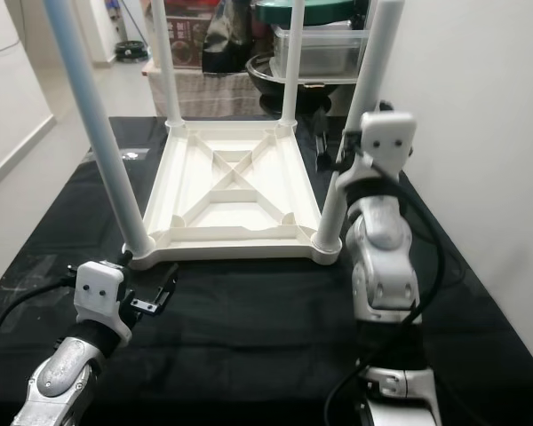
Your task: Building children table
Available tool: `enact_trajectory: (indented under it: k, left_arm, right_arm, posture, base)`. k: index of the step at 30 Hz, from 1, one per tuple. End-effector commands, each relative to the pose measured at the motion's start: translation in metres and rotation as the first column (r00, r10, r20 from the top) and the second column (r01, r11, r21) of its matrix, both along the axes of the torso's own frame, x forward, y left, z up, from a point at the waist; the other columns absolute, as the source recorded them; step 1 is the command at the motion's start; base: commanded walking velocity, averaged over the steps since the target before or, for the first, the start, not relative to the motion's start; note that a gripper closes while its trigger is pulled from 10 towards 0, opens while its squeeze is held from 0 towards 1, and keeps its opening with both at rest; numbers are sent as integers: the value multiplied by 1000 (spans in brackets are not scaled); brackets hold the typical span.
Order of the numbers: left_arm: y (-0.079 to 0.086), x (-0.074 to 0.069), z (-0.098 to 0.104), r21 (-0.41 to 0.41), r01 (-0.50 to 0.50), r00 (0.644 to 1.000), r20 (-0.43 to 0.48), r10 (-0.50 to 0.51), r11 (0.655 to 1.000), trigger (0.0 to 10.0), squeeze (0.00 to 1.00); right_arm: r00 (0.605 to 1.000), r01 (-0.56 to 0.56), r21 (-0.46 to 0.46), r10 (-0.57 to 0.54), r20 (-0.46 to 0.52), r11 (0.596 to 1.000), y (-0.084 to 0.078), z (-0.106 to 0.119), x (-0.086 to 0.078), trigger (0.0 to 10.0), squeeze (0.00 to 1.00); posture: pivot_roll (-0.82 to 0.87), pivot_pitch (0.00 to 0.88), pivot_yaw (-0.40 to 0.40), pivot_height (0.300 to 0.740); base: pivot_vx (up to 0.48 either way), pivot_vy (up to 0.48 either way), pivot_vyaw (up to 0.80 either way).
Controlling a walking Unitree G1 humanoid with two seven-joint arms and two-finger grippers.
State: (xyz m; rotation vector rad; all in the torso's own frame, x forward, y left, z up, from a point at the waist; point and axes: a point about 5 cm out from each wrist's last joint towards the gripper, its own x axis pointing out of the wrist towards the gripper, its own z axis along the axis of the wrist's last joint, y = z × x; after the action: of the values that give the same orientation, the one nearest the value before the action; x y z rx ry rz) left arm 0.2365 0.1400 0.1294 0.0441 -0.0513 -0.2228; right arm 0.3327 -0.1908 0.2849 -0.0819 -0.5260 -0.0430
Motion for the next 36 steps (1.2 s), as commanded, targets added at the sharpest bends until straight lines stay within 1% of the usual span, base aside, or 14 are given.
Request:
enact_trajectory:
  k: [1,4,11,12,13,16,19,21,22,23,24,25,31,36]
  left_arm:
    - [-1,-1,-4,4,2,1000,-11,-2,1000,10000,0]
    - [-3,-1,-6,2,11,1000,-16,-11,1000,10000,0]
    - [-6,0,-6,-2,20,1000,-14,-20,1000,10000,0]
    - [-8,1,-6,-4,25,1000,-14,-26,1000,10000,0]
    - [-8,1,-6,-4,25,1000,-14,-26,1000,10000,0]
    - [-10,2,-6,-7,33,999,-13,-33,999,10000,0]
    - [-10,0,-7,-9,30,999,-14,-30,1000,10000,0]
    - [-10,0,-8,-9,28,999,-15,-29,1000,10000,0]
    - [-10,-1,-8,-9,28,999,-17,-28,1000,10000,0]
    - [-10,-1,-8,-10,29,999,-18,-29,1000,10000,0]
    - [-11,-1,-9,-10,30,999,-18,-30,999,10000,0]
    - [-11,-1,-9,-9,32,999,-18,-32,999,10000,0]
    - [-12,0,-8,-9,34,999,-16,-34,999,10000,0]
    - [-14,1,-10,-7,41,999,-20,-41,999,10000,0]
  right_arm:
    - [1000,19,24,-19,2,1000,-9,4,3,10000,0]
    - [1000,20,66,-21,18,998,-19,18,12,10000,0]
    - [998,29,45,-31,53,999,-26,35,19,10000,0]
    - [998,41,63,-43,37,997,-31,40,25,10000,0]
    - [998,41,63,-43,37,997,-31,40,25,10000,0]
    - [999,34,88,-33,-15,996,-35,45,38,10000,0]
    - [999,0,134,5,-34,991,-32,54,47,10000,0]
    - [999,-10,146,15,-32,989,-31,56,48,10000,0]
    - [999,-16,161,21,-26,987,-31,59,50,8431,0]
    - [999,-19,170,23,-22,985,-31,61,50,8431,0]
    - [999,-28,180,32,-18,983,-31,62,51,1294,0]
    - [999,-38,185,41,-13,982,-31,63,51,0,0]
    - [997,-71,200,77,-22,977,-30,62,53,0,0]
    - [990,-115,171,128,-67,979,-26,56,54,0,0]
  posture:
    - [71,0,-57,740]
    - [68,0,-58,740]
    - [66,0,-59,740]
    - [61,0,-61,740]
    - [61,0,-61,740]
    - [68,0,-69,740]
    - [74,0,-76,740]
    - [74,0,-76,740]
    - [72,0,-76,740]
    - [72,0,-76,740]
    - [72,0,-76,740]
    - [72,0,-76,740]
    - [69,0,-75,740]
    - [61,0,-72,740]
  base:
    - [0,0,0]
    - [0,0,0]
    - [0,0,0]
    - [0,0,0]
    - [0,0,0]
    - [0,0,0]
    - [0,0,0]
    - [0,0,0]
    - [0,0,0]
    - [0,0,0]
    - [0,0,0]
    - [0,0,0]
    - [0,0,0]
    - [0,0,0]
